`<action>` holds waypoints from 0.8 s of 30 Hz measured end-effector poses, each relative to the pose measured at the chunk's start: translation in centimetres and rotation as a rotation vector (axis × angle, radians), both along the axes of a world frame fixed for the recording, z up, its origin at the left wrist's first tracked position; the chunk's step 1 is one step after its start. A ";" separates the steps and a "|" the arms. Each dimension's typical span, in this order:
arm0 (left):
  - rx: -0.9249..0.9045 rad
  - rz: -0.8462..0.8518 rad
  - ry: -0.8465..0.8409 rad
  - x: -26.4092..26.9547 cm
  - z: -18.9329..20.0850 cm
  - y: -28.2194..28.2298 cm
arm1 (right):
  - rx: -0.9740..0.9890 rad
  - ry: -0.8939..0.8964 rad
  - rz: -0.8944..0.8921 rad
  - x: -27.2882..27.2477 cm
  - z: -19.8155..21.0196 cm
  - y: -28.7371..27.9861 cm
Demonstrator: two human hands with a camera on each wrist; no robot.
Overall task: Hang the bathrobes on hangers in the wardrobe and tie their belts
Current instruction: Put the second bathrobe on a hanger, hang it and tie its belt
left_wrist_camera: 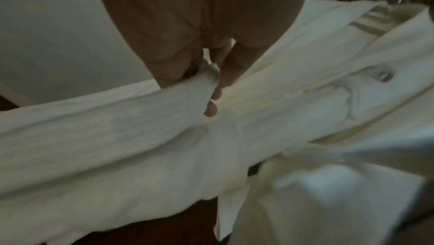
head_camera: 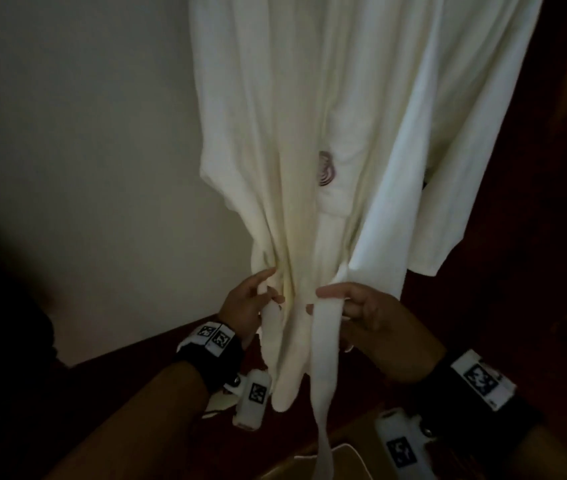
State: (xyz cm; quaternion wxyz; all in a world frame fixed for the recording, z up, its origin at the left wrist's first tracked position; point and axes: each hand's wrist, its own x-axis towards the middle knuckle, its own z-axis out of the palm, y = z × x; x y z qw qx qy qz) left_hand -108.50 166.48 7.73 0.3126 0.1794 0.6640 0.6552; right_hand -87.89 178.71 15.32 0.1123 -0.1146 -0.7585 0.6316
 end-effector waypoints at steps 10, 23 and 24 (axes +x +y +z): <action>-0.297 -0.275 0.483 4.0 2.8 -4.4 | 0.514 0.010 0.107 -0.2 -1.8 -1.3; -0.776 -0.512 1.694 -1.0 4.3 -3.2 | 0.733 0.050 0.167 -3.7 -1.9 -1.7; -0.779 -0.489 1.807 -1.9 4.0 -3.0 | 0.771 0.062 0.169 -4.2 -2.2 -1.7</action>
